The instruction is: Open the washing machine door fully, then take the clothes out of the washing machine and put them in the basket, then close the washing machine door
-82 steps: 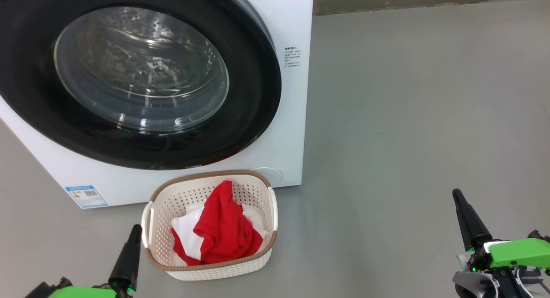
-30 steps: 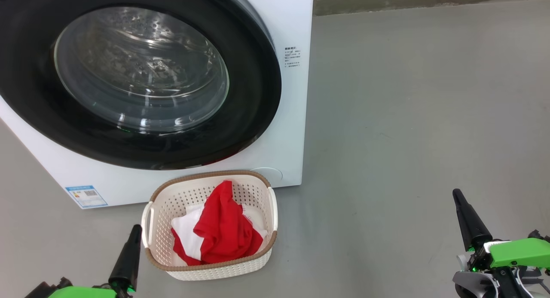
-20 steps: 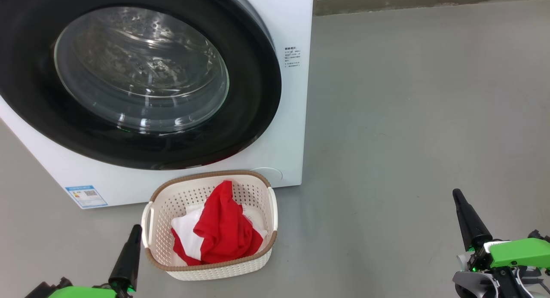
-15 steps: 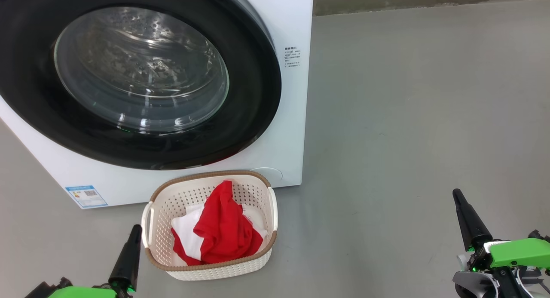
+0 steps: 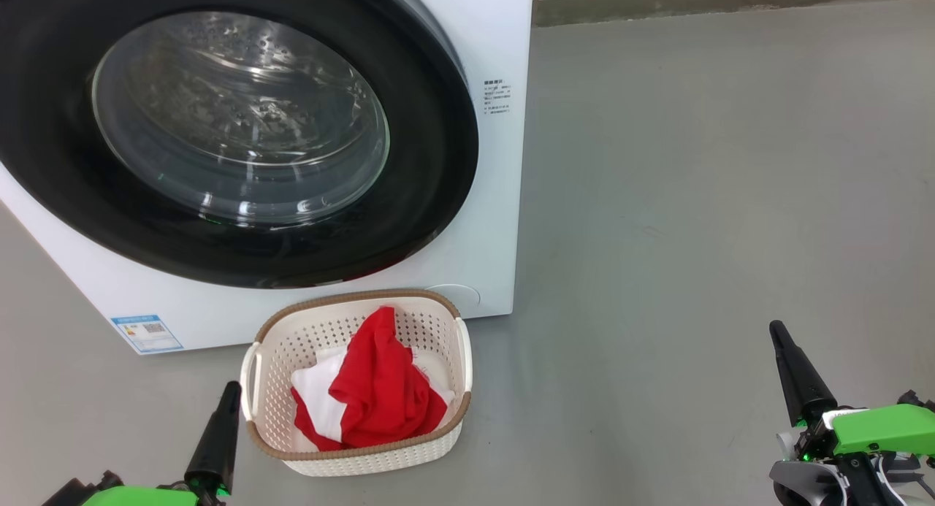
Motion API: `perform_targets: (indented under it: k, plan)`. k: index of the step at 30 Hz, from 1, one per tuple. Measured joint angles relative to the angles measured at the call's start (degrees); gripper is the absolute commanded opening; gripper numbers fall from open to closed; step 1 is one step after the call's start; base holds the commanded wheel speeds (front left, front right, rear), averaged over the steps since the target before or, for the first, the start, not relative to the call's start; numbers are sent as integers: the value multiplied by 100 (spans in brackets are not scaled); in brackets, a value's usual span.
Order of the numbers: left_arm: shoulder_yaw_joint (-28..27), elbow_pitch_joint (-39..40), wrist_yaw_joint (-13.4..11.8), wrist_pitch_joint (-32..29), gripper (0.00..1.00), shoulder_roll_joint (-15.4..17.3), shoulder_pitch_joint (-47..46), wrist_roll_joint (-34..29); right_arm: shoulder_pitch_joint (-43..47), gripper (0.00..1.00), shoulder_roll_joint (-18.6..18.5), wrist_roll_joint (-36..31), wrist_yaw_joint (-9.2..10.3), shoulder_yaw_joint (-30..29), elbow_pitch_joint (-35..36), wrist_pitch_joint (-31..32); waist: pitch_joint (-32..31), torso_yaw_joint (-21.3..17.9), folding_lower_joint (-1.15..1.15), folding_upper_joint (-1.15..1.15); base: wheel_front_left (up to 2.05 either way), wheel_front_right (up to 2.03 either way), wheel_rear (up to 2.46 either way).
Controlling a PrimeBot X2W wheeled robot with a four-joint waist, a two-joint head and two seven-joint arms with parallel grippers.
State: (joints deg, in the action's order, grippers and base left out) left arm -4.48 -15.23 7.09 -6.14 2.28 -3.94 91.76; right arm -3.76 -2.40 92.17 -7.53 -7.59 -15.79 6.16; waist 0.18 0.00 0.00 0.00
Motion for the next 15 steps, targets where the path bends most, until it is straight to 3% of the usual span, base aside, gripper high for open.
perform_targets:
  k: [15]
  plan:
    - [0,0,0,0,0,0,0,0,0,0,0,0,0,0,0,0,0,0,0,0,0,0,0]
